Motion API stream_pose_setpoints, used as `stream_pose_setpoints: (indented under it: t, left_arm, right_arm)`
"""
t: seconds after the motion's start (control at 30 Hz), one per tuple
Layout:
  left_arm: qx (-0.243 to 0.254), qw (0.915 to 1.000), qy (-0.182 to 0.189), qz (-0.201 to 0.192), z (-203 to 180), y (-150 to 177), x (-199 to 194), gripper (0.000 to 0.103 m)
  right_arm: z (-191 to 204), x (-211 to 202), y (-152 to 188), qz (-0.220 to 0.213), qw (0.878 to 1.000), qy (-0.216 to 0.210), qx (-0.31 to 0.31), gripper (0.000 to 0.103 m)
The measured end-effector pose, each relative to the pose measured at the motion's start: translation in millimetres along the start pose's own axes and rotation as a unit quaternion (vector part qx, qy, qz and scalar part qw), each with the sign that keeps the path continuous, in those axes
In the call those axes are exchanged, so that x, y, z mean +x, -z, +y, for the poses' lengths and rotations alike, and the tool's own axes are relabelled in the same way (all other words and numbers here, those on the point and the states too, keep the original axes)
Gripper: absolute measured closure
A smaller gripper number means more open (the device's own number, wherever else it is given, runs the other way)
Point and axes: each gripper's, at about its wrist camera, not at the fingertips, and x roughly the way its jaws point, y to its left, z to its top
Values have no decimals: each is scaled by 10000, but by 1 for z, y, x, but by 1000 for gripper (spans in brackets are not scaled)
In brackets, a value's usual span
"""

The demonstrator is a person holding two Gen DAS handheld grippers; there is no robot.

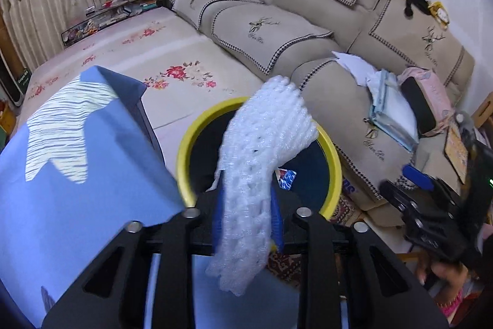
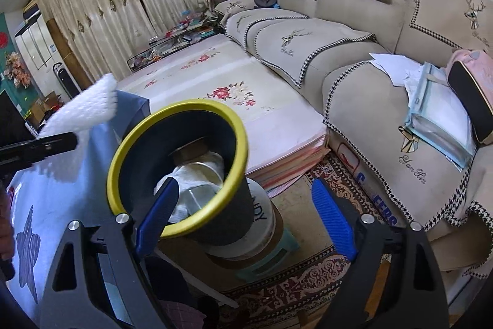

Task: Collect trash
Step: 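Carry the foam net over the yellow bin and open the left gripper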

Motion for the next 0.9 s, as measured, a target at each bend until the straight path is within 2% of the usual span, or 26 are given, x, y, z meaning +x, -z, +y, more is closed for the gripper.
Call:
stream_pose_setpoints:
  t: [0.07, 0.13, 0.2, 0.33, 0.4, 0.47, 0.6, 0.63, 0.73, 0.83, 0.87, 0.9]
  left_arm:
    - [-58, 9999, -130, -17, -6, -5, 15, 65]
    - [-95, 9997, -231, -6, -13, -9, 30, 57]
    - [-185, 9994, -285, 44, -14, -10, 41, 40]
    - [-286, 9987, -397, 167, -13, -9, 52, 27]
    - [-366, 9985, -395, 122, -11, -5, 45, 26]
    - [-377, 9978, -525, -127, -7, 5, 21, 25]
    - [-457, 9912, -916, -840, 10, 34, -53, 11]
    - [-485, 9879, -1042, -1039, 16, 45, -75, 10]
    - [-592, 9712, -1610, -1656, 36, 85, -143, 5]
    - [-894, 9447, -2346, -2110, 60, 130, -203, 5]
    - [-1096, 9335, -2587, -2230, 70, 149, -223, 5]
    - [-1227, 9272, -2703, -2283, 77, 163, -237, 5]
  right_arm:
    - [-5, 0, 0, 5, 10000, -14, 52, 20]
    - [-11, 0, 1, -3, 9999, -19, 125, 20]
    - [-15, -3, 3, -29, 9998, -19, 178, 20]
    - [-17, -11, 2, -105, 9997, -5, 212, 20]
    - [-17, -15, 2, -144, 9997, -8, 207, 20]
    - [-13, -20, 3, -177, 9997, -5, 167, 20]
    - [-2, -29, 8, -189, 9998, -36, 29, 20]
    - [3, -32, 9, -202, 9998, -60, -4, 20]
    - [26, -50, 15, -307, 9991, -224, -202, 20]
    - [59, -74, 22, -511, 9958, -446, -619, 18]
    - [70, -83, 24, -591, 9942, -498, -742, 16]
    - [81, -92, 26, -688, 9922, -565, -873, 15]
